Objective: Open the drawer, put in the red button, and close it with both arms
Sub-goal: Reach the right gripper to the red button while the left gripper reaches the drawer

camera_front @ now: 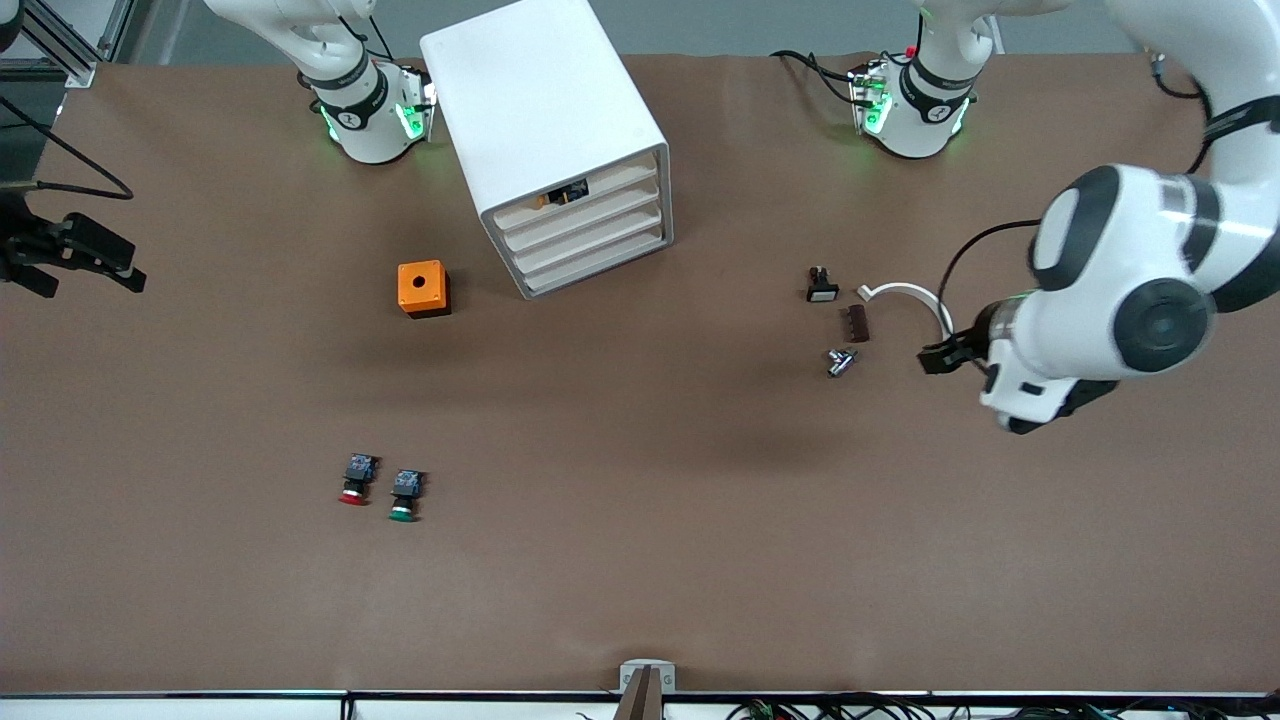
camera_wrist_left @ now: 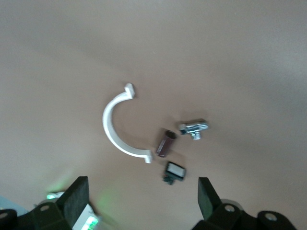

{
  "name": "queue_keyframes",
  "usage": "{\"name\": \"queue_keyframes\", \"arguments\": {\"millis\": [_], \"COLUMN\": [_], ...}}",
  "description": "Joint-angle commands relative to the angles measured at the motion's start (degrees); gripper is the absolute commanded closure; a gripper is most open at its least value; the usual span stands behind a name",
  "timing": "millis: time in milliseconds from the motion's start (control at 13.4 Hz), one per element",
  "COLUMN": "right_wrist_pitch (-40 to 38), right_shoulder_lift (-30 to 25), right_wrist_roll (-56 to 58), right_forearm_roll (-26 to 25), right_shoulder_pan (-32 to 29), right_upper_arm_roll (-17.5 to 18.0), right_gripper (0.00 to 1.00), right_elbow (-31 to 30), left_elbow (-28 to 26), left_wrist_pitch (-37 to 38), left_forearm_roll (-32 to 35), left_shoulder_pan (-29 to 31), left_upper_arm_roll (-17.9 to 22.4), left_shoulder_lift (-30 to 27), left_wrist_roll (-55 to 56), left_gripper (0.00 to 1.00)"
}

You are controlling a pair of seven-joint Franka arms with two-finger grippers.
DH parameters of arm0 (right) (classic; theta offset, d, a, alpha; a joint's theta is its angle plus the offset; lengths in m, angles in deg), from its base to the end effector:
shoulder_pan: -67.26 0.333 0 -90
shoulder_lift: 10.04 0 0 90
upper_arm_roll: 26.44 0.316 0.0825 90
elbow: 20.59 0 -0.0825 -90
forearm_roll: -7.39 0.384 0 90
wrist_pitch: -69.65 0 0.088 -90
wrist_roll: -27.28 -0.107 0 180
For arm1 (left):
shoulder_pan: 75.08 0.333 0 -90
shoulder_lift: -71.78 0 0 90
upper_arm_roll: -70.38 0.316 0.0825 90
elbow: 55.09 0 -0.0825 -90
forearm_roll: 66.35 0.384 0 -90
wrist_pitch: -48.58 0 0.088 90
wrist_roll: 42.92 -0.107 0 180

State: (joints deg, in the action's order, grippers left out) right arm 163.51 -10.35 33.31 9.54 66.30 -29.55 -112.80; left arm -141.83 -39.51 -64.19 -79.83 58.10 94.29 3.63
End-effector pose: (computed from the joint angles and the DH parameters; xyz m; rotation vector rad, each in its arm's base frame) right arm 0.5578 -0.0360 0.6153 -3.1060 -0.0502 -0.0581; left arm 0.6080 -0.1642 0.4176 -2.8550 -0.7452 0.4930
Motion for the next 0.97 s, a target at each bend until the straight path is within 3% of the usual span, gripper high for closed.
{"name": "queue_keyframes", "arguments": {"millis": [0, 374, 523, 672, 897], "right_wrist_pitch": [0.9, 7.5, 10.3, 15.8, 23.5], "right_shoulder_lift": [3.9, 13.3, 17.9, 22.5, 29.4], "right_wrist_roll": [0.0, -4.3, -10.0, -12.3, -12.9], "right_forearm_roll": [0.6, 0.7, 0.6, 0.5, 0.7], "right_shoulder_pan": [0.3, 0.5, 0.3, 0.5, 0.1], "right_upper_arm_roll": [-0.1, 2.4, 4.8, 5.3, 5.9], "right_gripper": [0.0, 0.0, 0.0, 0.0, 0.0], "right_elbow": [0.5, 1.9, 1.9, 1.8, 1.9], "left_elbow": [4.9, 7.5, 7.5, 7.5, 7.4], "left_wrist_pitch": [0.7, -5.0, -7.8, -8.5, -8.5], "left_forearm_roll": [-0.3, -1.0, -5.0, -10.9, -25.1], "left_shoulder_pan": [-3.5, -12.1, -14.8, -15.8, -16.1], "left_upper_arm_roll": [0.0, 0.0, 0.0, 0.0, 0.1], "left_shoulder_lift": [5.3, 13.2, 15.7, 17.0, 18.9], "left_wrist_roll": [14.3, 51.0, 61.7, 66.6, 71.0], "left_gripper": [0.0, 0.0, 0.0, 0.0, 0.01]}}
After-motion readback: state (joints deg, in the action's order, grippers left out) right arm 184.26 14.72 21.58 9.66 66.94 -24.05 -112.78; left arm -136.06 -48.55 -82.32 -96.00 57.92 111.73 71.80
